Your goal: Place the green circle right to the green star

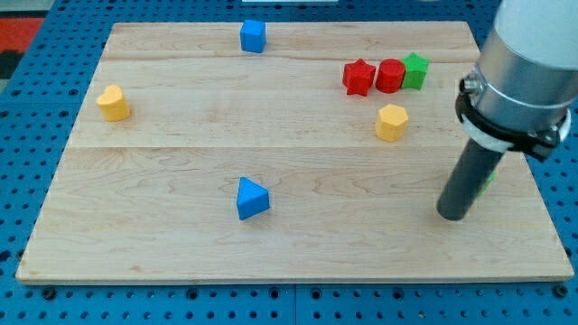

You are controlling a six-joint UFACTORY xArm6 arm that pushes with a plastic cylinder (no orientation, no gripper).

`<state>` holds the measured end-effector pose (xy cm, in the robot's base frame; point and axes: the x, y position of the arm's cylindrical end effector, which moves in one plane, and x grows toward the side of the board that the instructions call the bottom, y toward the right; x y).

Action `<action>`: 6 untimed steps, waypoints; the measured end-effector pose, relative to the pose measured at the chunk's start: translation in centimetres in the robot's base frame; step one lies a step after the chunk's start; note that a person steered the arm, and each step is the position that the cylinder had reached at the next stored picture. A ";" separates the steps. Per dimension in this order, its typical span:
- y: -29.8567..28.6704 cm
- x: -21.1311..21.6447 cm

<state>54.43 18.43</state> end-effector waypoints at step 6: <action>6.6 -5.2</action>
<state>49.23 25.04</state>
